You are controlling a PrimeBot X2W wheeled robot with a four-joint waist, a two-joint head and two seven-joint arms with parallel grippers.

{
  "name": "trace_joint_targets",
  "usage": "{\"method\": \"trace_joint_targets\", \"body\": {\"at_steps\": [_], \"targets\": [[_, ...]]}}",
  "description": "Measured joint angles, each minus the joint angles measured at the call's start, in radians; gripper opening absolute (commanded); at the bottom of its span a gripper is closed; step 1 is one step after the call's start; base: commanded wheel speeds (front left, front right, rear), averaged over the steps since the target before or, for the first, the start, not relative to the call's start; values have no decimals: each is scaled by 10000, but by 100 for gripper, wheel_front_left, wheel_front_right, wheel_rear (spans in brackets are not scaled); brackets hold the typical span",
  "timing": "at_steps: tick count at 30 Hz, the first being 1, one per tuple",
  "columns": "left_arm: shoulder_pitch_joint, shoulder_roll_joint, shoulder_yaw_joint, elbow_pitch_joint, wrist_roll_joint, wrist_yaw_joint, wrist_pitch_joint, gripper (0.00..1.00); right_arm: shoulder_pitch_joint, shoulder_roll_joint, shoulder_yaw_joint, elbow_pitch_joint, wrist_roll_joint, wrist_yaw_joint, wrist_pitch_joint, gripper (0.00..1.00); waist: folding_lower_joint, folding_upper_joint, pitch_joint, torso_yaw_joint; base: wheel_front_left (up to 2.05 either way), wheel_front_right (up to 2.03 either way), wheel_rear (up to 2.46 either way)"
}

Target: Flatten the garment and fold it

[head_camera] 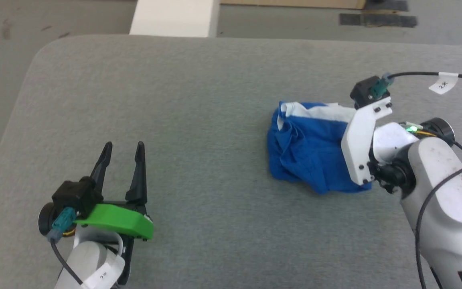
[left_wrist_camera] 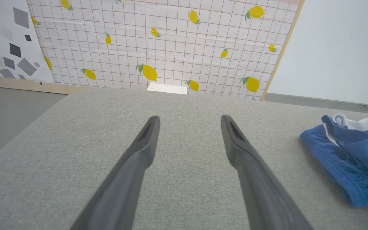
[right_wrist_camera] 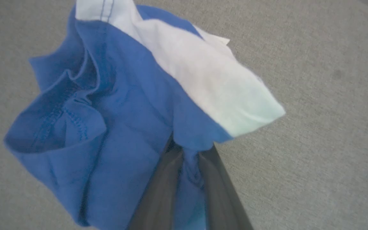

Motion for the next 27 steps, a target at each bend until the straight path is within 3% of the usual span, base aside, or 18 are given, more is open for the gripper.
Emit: {"method": "trace_joint_targets", "body": {"at_steps": [6,15,21,27], "targets": [[137,48,-33,-190,0,12,19,100,337,-546,345,-719,397,0,516,0,0,0,-178,-887,0,0,0],[86,328,-157,-650,33,12,389,100,615,-965,178,-1024,600,0,662,0,-1,0,-27,-2795,0,0,0],[-147,690,-132,-1258,104,19,802,100,624,-1323,-525,-915,481,0,355,0,-1,0,400,-3818,0,0,0],[-465,1300,54,-2295,370,48,1430,100,273,-1967,-1707,-479,82,0,-157,0,-1,0,1297,-4310,0,0,0]]}}
